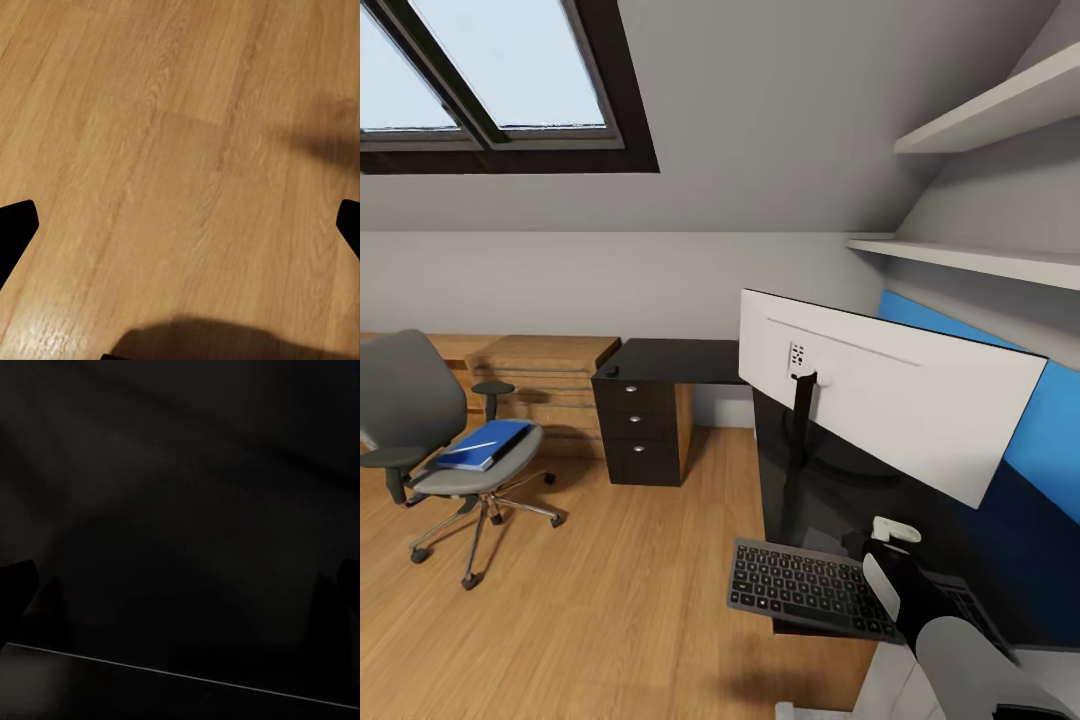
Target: In the bedroom, organize the workspace by keeping the computer under the desk, ensuring the monitor is on the desk, placing the keyboard on the desk next to the monitor, placing the mouse on the desk next to the keyboard, moving the folder from the swivel chair onto the desk next to the mouse, stacking the notebook on top of the folder with the pen on top of the notebook, and positioning the swivel chair next to the desk.
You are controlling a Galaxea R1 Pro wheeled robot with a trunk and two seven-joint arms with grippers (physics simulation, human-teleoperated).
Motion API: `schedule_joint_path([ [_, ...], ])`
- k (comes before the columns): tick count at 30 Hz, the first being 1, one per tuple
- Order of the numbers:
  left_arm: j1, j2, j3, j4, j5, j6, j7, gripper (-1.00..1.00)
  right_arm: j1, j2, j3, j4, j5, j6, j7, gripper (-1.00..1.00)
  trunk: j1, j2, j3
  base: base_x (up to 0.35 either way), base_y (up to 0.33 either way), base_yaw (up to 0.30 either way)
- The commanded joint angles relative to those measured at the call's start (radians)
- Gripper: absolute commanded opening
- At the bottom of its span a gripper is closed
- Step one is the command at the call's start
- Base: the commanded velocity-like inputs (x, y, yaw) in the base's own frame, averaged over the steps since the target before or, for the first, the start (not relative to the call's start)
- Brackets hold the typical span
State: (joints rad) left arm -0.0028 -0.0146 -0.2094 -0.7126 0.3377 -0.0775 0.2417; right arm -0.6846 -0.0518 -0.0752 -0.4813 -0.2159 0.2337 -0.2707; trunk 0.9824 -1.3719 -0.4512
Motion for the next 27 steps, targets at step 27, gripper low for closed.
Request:
schedule_joint_path([
  [27, 0.0, -0.002, -0.006, 0.002, 0.012, -0.005, 0.01, 1.0, 0.0, 0.006, -0.002, -0.079, -0.014, 0.003, -0.012, 1.0, 0.0, 0.0, 0.018, -0.001, 0.0, 0.0],
])
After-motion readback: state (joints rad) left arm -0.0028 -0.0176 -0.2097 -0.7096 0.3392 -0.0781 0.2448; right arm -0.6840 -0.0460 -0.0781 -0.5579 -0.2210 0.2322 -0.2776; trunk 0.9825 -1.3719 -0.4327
